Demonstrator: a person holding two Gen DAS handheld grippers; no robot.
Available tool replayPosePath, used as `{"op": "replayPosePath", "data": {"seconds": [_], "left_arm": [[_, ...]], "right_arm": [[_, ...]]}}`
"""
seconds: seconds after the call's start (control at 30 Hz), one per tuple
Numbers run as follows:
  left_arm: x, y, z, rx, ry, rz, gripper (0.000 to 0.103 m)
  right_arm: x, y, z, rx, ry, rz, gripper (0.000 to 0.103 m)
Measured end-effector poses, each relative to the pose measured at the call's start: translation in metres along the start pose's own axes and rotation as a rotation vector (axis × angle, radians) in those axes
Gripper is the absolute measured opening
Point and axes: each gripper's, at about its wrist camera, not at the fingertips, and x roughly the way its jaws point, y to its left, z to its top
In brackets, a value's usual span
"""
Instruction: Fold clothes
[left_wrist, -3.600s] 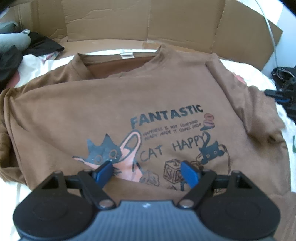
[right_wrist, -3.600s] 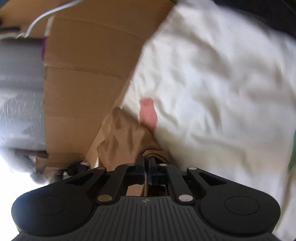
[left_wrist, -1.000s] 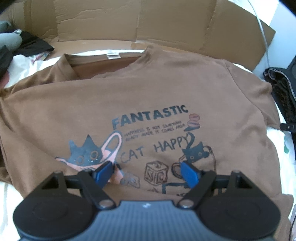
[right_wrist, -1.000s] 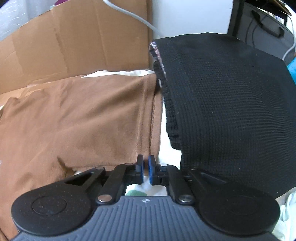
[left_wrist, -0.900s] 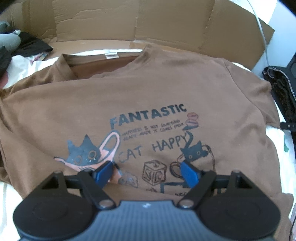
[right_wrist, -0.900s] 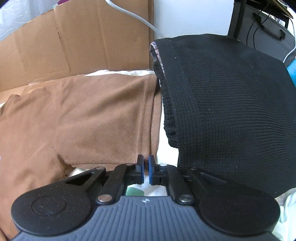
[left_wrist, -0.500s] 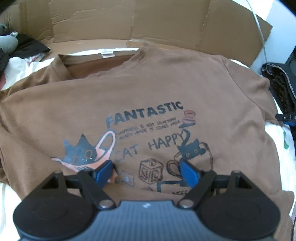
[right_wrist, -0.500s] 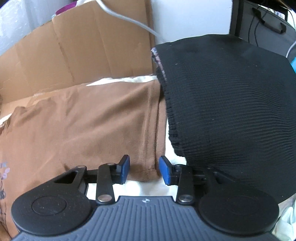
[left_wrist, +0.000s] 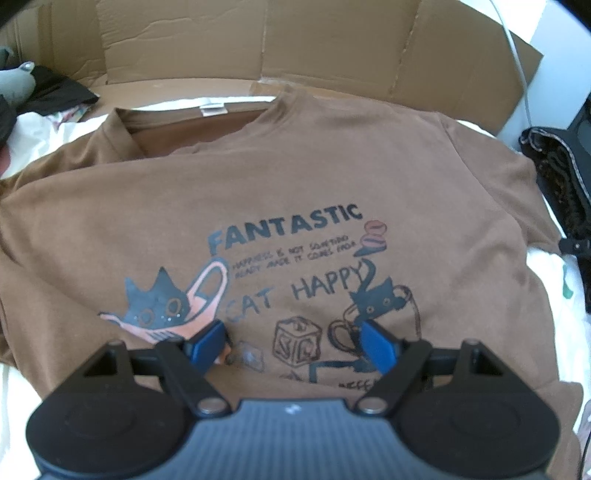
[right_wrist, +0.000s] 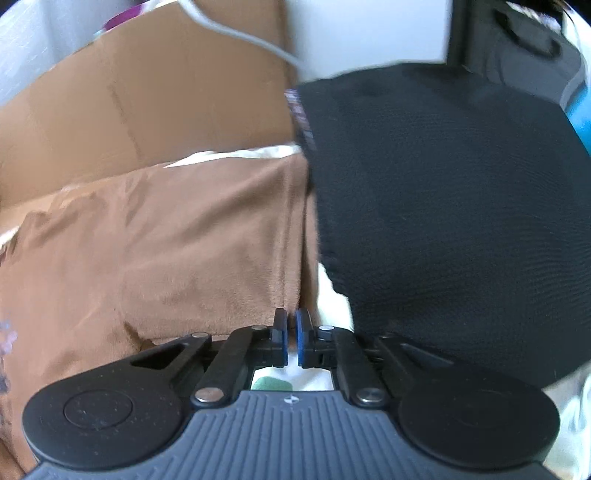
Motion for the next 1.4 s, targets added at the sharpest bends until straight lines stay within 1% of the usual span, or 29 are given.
{"op": "replayPosePath", "data": {"seconds": [0.07,0.23,0.37,0.43,0.53,0.57,0.63,0.7,0.73,0.77,0.8,0.83,0.93,0.97,1.0,1.07,1.13,1.17,1.23,1.3,1.4], "left_arm": [[-0.001,-0.002,0.002,0.001,-0.003,-0.006,0.083],[-0.001,-0.019,0.011,0.032,-0.013,-0.03,0.083],[0.0,-0.044,0.025,0.07,-0.028,-0.057,0.083],[0.003,-0.062,0.033,0.088,-0.037,-0.079,0.082],[0.012,-0.094,0.047,0.133,-0.05,-0.12,0.074],[0.014,-0.105,0.052,0.152,-0.057,-0.134,0.07],[0.021,-0.128,0.061,0.194,-0.075,-0.158,0.063],[0.027,-0.146,0.068,0.218,-0.085,-0.181,0.049],[0.03,-0.153,0.072,0.219,-0.083,-0.192,0.045],[0.033,-0.16,0.075,0.22,-0.081,-0.202,0.037],[0.036,-0.165,0.078,0.221,-0.078,-0.211,0.031],[0.037,-0.171,0.078,0.226,-0.076,-0.22,0.029],[0.041,-0.185,0.079,0.248,-0.062,-0.248,0.016],[0.043,-0.189,0.078,0.254,-0.05,-0.26,0.013],[0.047,-0.193,0.076,0.257,-0.035,-0.265,0.013],[0.055,-0.199,0.074,0.255,0.007,-0.255,0.013],[0.063,-0.203,0.071,0.252,0.045,-0.237,0.012],[0.065,-0.206,0.071,0.251,0.06,-0.225,0.012],[0.071,-0.211,0.071,0.248,0.091,-0.2,0.01],[0.072,-0.216,0.072,0.244,0.115,-0.176,0.009],[0.071,-0.225,0.073,0.262,0.137,-0.135,0.009]], "right_arm": [[-0.004,0.001,-0.003,-0.024,-0.02,-0.026,0.002],[0.0,0.005,-0.009,-0.044,-0.01,-0.072,0.002],[0.005,0.005,-0.013,-0.039,-0.011,-0.103,0.002],[0.007,0.004,-0.015,-0.04,-0.023,-0.095,0.002],[0.006,-0.003,-0.015,-0.001,-0.048,-0.058,0.005],[0.002,-0.004,-0.015,0.002,-0.06,-0.053,0.005],[-0.007,-0.006,-0.015,0.005,-0.086,-0.045,0.014],[-0.015,-0.005,-0.014,-0.019,-0.127,-0.021,0.022],[-0.019,-0.003,-0.014,-0.039,-0.149,-0.005,0.022],[-0.022,-0.001,-0.014,-0.058,-0.163,0.022,0.022],[-0.025,0.002,-0.014,-0.078,-0.177,0.05,0.022],[-0.024,0.004,-0.014,-0.088,-0.174,0.077,0.022],[-0.018,0.011,-0.012,-0.114,-0.161,0.154,0.022],[-0.016,0.014,-0.012,-0.123,-0.157,0.18,0.022],[-0.009,0.014,-0.01,-0.121,-0.142,0.188,0.022],[0.005,0.016,-0.007,-0.117,-0.112,0.199,0.022],[0.015,0.013,-0.007,-0.125,-0.08,0.167,0.022],[0.019,0.01,-0.007,-0.126,-0.072,0.133,0.023],[0.027,0.004,-0.007,-0.112,-0.048,0.069,0.019],[0.029,0.0,-0.008,-0.098,-0.038,0.066,0.015],[0.026,0.005,-0.007,-0.116,-0.017,0.039,0.016]]}}
